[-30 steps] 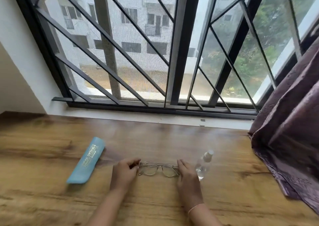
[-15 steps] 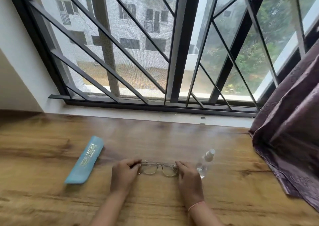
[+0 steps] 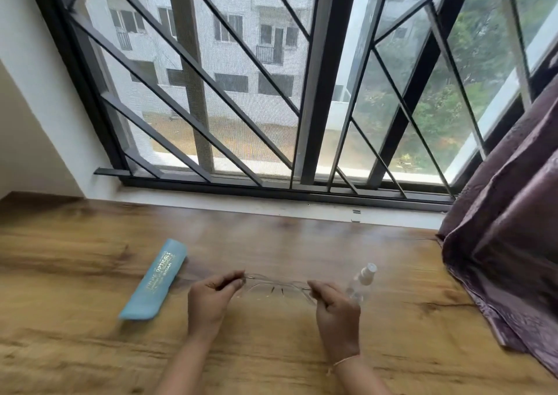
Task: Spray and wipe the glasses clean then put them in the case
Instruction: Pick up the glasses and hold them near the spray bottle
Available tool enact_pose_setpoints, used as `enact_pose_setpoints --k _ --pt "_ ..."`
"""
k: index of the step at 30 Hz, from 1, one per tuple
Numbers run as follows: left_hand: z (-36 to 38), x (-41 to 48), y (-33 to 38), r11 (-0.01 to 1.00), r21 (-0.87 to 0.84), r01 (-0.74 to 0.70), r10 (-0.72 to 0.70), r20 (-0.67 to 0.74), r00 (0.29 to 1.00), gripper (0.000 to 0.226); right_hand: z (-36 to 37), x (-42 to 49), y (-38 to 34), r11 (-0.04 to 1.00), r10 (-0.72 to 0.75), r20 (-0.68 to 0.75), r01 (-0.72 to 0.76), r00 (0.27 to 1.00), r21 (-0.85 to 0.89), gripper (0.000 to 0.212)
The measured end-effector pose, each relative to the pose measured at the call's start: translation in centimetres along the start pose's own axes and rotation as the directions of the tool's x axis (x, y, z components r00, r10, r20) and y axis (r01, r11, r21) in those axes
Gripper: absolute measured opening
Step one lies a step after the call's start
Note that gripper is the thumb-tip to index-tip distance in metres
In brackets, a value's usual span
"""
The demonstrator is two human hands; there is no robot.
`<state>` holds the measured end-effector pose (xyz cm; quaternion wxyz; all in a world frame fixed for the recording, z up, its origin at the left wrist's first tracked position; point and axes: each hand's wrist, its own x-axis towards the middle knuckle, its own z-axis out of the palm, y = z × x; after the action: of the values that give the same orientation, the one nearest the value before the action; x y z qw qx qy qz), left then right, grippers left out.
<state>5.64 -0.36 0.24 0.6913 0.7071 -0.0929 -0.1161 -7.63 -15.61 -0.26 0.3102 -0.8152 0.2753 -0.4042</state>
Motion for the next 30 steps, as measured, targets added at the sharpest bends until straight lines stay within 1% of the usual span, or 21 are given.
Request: enact_pose_setpoints --k 1,2,3,4,5,6,7,9,10,11,12,14,16,17,19,20,22,23,25,27,30 --pt "0.0 -0.1 0.5 0.988 -0.148 0.037 -0.035 0.014 0.999 0.027 -0.2 0.1 -0.4 0.998 0.038 -0.017 -0.037 0.999 0.044 0.034" --pt "0.0 -0.2 1.1 0.947 -0.311 0.078 -0.071 0.036 0.997 0.023 -0.3 0.1 -0.8 0.989 0.108 -0.027 -0.104 0.994 0.107 0.034" --pt "0.1 -0.4 1.8 0.88 -0.461 0.118 -0.098 0.067 0.993 0.019 -0.4 0.2 -1.4 0.961 0.209 -0.022 -0.201 0.978 0.191 0.035" --pt "0.2 -0.7 2.3 0.811 -0.566 0.146 -0.111 0.095 0.989 0.022 -0.4 0.2 -1.9 0.906 0.323 0.005 -0.31 0.947 0.289 0.035" --pt "0.3 -0.9 2.5 0.76 -0.63 0.163 -0.115 0.116 0.987 0.028 -0.4 0.1 -2.3 0.827 0.418 0.055 -0.405 0.907 0.391 0.035" --pt "0.3 -1.1 2.7 0.738 -0.652 0.172 -0.115 0.129 0.985 0.032 -0.3 0.0 -2.6 0.739 0.482 0.118 -0.475 0.868 0.478 0.035" --pt "0.4 -1.4 2.9 0.737 -0.653 0.173 -0.111 0.136 0.985 0.036 -0.2 -0.1 -2.8 0.651 0.518 0.188 -0.527 0.835 0.546 0.035" --pt "0.8 -2.2 2.9 0.792 -0.592 0.149 -0.085 0.135 0.987 0.045 0.0 -0.4 -3.3 0.437 0.553 0.345 -0.617 0.758 0.655 0.033" --pt "1.0 -2.7 3.1 0.842 -0.526 0.121 -0.068 0.12 0.99 0.038 0.0 -0.6 -3.8 0.306 0.559 0.424 -0.653 0.712 0.693 0.032" --pt "1.4 -3.3 3.3 0.889 -0.45 0.079 -0.04 0.096 0.995 0.023 0.1 -0.9 -4.2 0.173 0.558 0.498 -0.679 0.664 0.713 0.032" --pt "1.8 -3.9 3.5 0.929 -0.369 0.033 -0.007 0.072 0.997 0.016 0.1 -1.1 -4.6 0.055 0.55 0.557 -0.693 0.622 0.719 0.031" --pt "2.6 -4.9 3.6 0.973 -0.227 -0.039 0.047 0.027 0.999 0.024 0.3 -1.4 -5.5 -0.103 0.53 0.626 -0.689 0.572 0.717 0.029" --pt "3.1 -5.7 3.9 0.985 -0.101 -0.139 0.139 -0.014 0.99 0.032 0.4 -1.5 -5.9 -0.225 0.525 0.664 -0.666 0.533 0.711 0.028" --pt "3.3 -6.1 4.0 0.979 -0.021 -0.205 0.205 -0.02 0.979 0.04 0.6 -1.6 -6.1 -0.276 0.52 0.679 -0.651 0.518 0.707 0.024" --pt "3.8 -6.7 4.2 0.944 0.096 -0.316 0.32 -0.025 0.947 0.056 1.0 -2.0 -6.4 -0.338 0.502 0.691 -0.617 0.52 0.71 0.019" --pt "4.1 -7.0 4.4 0.927 0.13 -0.351 0.357 -0.026 0.934 0.059 1.3 -2.3 -6.5 -0.352 0.487 0.692 -0.606 0.533 0.714 0.028" --pt "4.5 -7.5 4.8 0.899 0.177 -0.401 0.414 -0.041 0.91 0.056 1.8 -2.9 -6.4 -0.408 0.421 0.713 -0.585 0.561 0.701 0.054" --pt "4.6 -7.6 5.0 0.883 0.212 -0.419 0.438 -0.051 0.897 0.056 2.1 -3.2 -6.3 -0.425 0.392 0.72 -0.581 0.573 0.693 0.059" --pt "4.7 -7.6 5.0 0.855 0.26 -0.45 0.48 -0.068 0.874 0.048 2.3 -3.6 -6.4 -0.425 0.359 0.737 -0.603 0.573 0.676 0.062" --pt "4.5 -7.5 4.8 0.839 0.278 -0.467 0.506 -0.083 0.858 0.032 2.5 -3.9 -6.4 -0.406 0.352 0.751 -0.633 0.558 0.66 0.061" --pt "4.4 -7.1 4.7 0.834 0.282 -0.474 0.512 -0.081 0.855 0.025 2.4 -3.7 -6.6 -0.357 0.348 0.761 -0.673 0.547 0.647 0.062"
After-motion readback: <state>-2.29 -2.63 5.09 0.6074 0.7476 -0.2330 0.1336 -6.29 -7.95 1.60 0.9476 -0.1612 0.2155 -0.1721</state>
